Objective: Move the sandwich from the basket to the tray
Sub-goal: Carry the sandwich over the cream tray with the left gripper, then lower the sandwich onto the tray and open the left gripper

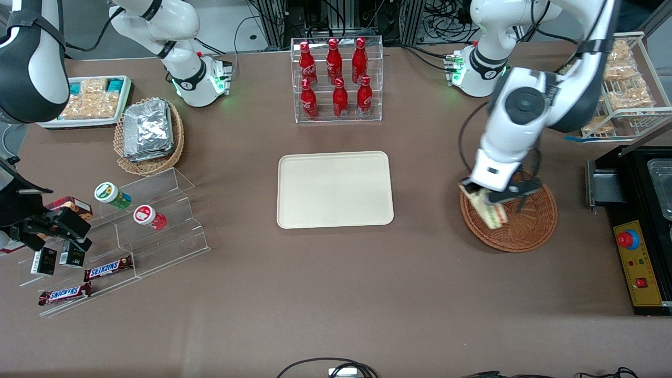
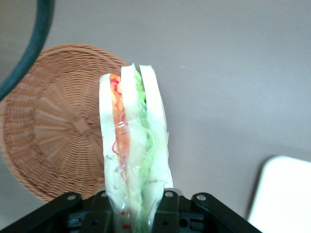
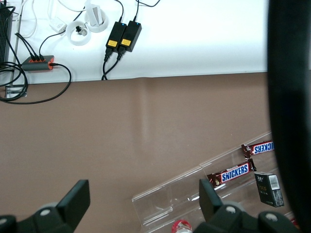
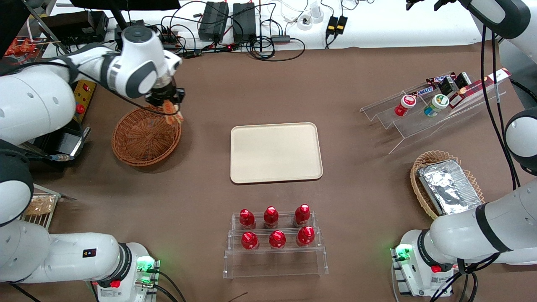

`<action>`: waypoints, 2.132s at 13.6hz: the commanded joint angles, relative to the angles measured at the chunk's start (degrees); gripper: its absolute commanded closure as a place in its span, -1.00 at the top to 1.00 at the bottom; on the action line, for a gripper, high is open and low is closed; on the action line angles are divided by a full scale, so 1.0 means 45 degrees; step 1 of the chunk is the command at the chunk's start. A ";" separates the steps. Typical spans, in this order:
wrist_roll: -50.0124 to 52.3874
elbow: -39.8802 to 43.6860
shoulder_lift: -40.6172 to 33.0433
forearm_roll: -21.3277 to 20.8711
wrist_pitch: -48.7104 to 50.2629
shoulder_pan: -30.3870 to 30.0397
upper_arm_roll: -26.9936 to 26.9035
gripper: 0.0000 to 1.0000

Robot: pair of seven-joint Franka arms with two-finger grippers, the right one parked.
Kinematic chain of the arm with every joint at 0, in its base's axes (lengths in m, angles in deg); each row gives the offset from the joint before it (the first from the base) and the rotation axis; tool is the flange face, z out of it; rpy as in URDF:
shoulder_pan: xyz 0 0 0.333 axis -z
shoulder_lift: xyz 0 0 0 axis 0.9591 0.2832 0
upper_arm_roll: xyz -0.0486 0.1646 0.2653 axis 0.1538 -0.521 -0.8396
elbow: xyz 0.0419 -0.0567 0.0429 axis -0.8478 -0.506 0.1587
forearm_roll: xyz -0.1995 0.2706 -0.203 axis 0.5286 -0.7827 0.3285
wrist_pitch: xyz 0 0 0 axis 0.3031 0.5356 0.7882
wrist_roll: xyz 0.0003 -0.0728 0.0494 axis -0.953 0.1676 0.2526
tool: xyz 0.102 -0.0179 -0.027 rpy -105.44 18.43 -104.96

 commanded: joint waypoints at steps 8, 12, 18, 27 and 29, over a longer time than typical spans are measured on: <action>-0.1296 0.0937 0.2257 -0.0013 0.0298 -0.0006 0.4107 -1.00; -0.1043 0.0957 0.2746 -0.0072 0.0142 0.0014 0.4794 -1.00; -0.0204 0.1074 0.3742 -0.0618 -0.0541 0.0833 0.4912 -1.00; 0.2900 0.1621 0.6379 -0.3858 -0.0933 0.1419 0.4911 -1.00; 0.3272 0.1641 0.6769 -0.4327 -0.0933 0.1439 0.4911 -1.00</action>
